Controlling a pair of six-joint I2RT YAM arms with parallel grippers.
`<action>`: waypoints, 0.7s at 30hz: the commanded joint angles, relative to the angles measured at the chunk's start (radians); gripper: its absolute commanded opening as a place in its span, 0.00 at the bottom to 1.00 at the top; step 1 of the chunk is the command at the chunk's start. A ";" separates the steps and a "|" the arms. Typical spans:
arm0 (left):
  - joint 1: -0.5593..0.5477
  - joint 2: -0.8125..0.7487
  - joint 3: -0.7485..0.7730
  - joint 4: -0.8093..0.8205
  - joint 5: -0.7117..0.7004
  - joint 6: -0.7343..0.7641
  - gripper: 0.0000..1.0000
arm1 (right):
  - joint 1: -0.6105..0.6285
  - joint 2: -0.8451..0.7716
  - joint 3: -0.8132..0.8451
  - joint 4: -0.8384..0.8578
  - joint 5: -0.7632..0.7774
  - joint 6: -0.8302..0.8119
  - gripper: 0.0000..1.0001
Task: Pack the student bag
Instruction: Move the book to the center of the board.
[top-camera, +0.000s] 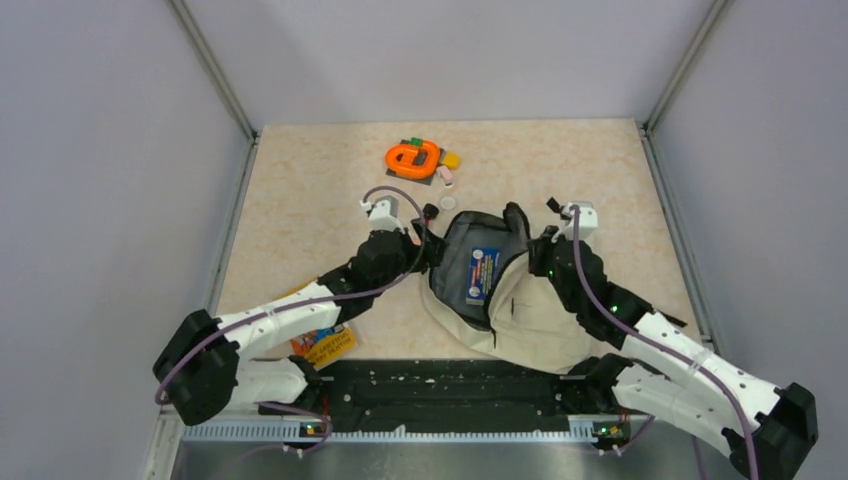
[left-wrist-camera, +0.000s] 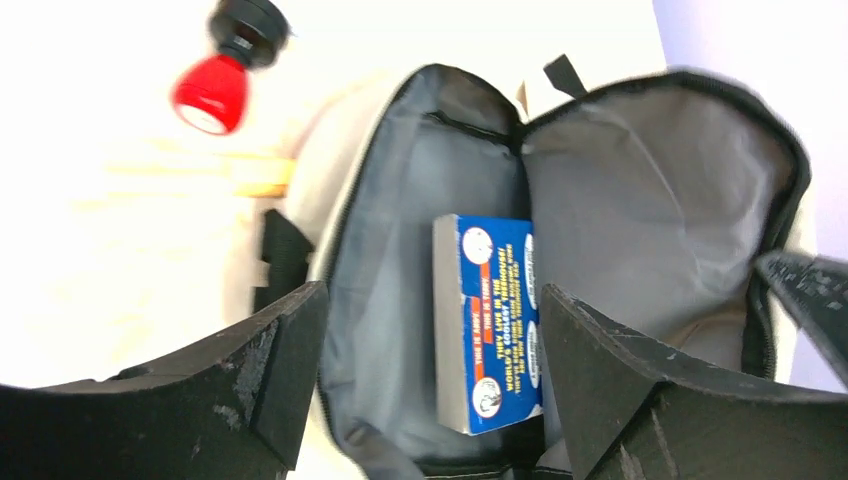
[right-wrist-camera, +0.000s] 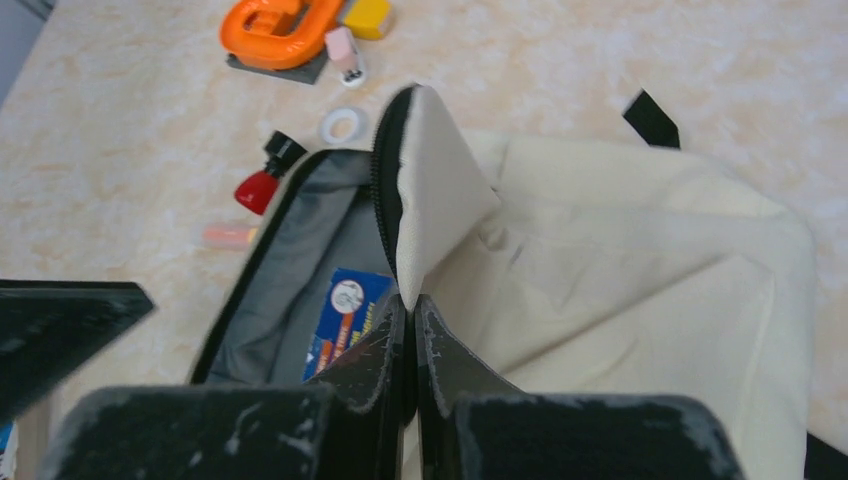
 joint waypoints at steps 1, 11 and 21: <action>0.073 -0.095 -0.005 -0.137 0.079 0.101 0.82 | -0.002 -0.059 -0.080 -0.094 0.094 0.140 0.09; 0.359 -0.240 -0.001 -0.431 0.173 0.137 0.84 | -0.002 -0.103 -0.108 -0.172 0.042 0.199 0.51; 0.556 -0.554 -0.089 -0.752 -0.092 0.060 0.98 | -0.002 -0.179 0.052 -0.176 -0.148 0.022 0.90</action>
